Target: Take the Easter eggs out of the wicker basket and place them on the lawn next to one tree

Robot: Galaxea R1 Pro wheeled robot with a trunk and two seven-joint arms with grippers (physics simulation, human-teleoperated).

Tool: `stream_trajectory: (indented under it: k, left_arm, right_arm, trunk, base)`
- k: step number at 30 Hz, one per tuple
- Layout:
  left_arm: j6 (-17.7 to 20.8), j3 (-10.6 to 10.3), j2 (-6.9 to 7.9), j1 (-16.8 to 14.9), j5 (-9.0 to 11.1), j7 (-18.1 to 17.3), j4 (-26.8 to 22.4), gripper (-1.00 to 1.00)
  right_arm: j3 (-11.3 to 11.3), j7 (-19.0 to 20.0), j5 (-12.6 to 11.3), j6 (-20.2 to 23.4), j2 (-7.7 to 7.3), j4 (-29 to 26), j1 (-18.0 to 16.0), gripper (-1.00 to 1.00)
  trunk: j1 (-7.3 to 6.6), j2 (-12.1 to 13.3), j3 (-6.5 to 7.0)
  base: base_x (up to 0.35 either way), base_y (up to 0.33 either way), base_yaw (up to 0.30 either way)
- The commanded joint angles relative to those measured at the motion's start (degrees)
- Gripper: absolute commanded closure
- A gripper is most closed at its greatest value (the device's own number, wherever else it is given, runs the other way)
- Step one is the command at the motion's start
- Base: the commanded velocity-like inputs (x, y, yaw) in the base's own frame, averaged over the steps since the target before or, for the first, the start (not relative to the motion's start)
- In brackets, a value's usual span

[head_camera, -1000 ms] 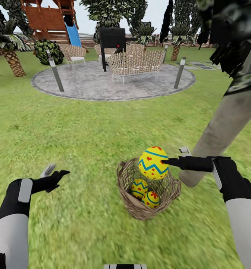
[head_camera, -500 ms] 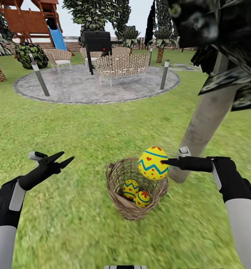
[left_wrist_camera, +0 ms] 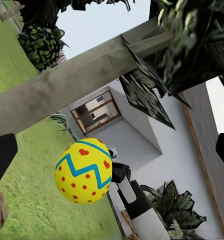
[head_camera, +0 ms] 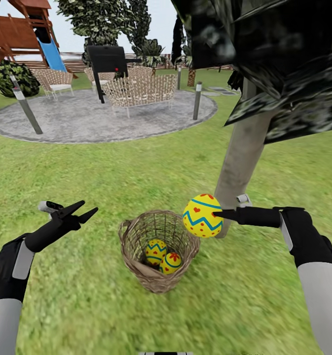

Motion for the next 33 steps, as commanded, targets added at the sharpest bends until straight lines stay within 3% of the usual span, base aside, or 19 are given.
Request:
stream_trajectory:
  k: [1, 16, 17, 19, 20, 21, 22, 23, 25, 31, 33]
  left_arm:
    - [0.6, 0.0, 0.02, 0.0, 0.2, -0.1, 0.0, -1.00]
    - [0.6, 0.0, 0.02, 0.1, 0.0, -0.1, -0.1, -1.00]
    - [0.6, 0.0, 0.02, 0.1, 0.0, -0.1, -0.1, -1.00]
    - [0.6, 0.0, 0.02, 0.1, 0.0, -0.1, 0.0, -1.00]
    - [0.6, 0.0, 0.02, 0.1, 0.0, -0.1, 0.0, -1.00]
    - [0.6, 0.0, 0.02, 0.1, 0.0, 0.0, 0.0, -1.00]
    - [0.6, 0.0, 0.02, 0.1, -0.1, 0.0, 0.0, -1.00]
    - [0.6, 0.0, 0.02, 0.1, -0.1, 0.0, 0.0, -1.00]
    - [0.5, 0.0, 0.02, 0.1, 0.0, 0.0, 0.2, -1.00]
    - [0.4, 0.0, -0.08, 0.1, 0.0, 0.1, 0.1, -1.00]
    - [0.5, 0.0, -0.21, 0.1, -0.1, 0.1, 0.1, -1.00]
  right_arm:
    - [-0.1, 0.3, 0.2, 0.6, 0.02, 0.0, 0.0, 1.00]
    - [-0.7, 0.1, 0.0, 0.4, -0.45, 1.3, -0.1, 1.00]
    - [-1.3, -0.3, 0.2, 0.3, -0.52, 1.4, -0.1, 1.00]
    - [-3.3, -6.8, 0.4, 0.2, -0.76, 1.2, -0.1, 1.00]
    - [-3.4, -7.3, 0.4, 0.2, -1.05, 1.2, -0.1, 1.00]
    - [-3.6, -7.4, 0.1, 0.1, -3.50, 1.3, -0.1, 1.00]
    - [-5.6, -7.7, 0.3, 0.2, -4.85, 1.4, -0.1, 1.00]
    - [-8.3, -9.0, 0.5, 0.2, -5.38, 1.4, -0.1, 1.00]
    - [-9.5, -11.2, 1.0, 0.2, -6.28, 1.4, -0.1, 1.00]
    - [-9.4, -11.4, 9.0, 0.4, -6.10, 1.6, 0.2, 1.00]
    - [-9.3, -11.7, 13.3, 0.5, -5.81, 1.8, 1.0, 1.00]
  trunk:
    - [-0.01, 0.0, 0.02]
    - [3.07, -5.6, -2.32]
    - [3.29, -6.0, -2.50]
    - [3.72, -6.8, -2.86]
    - [3.94, -7.2, -3.04]
    - [4.16, -7.6, -3.22]
    - [4.16, -7.6, -3.22]
    - [4.16, -7.6, -3.22]
    - [4.16, -7.6, -3.22]
    - [4.16, -7.6, -3.22]
    - [4.16, -7.6, -3.22]
  base:
    - [0.000, 0.000, -0.214]
    - [0.000, 0.000, -0.038]
    - [0.000, 0.000, 0.000]
    - [0.000, 0.000, 0.000]
    - [0.000, 0.000, 0.000]
    - [0.000, 0.000, 0.000]
    - [0.000, 0.000, 0.000]
    - [0.000, 0.000, 0.000]
    - [0.000, 0.000, 0.000]
    - [-0.015, -0.012, 0.000]
    - [-0.198, -0.179, 0.000]
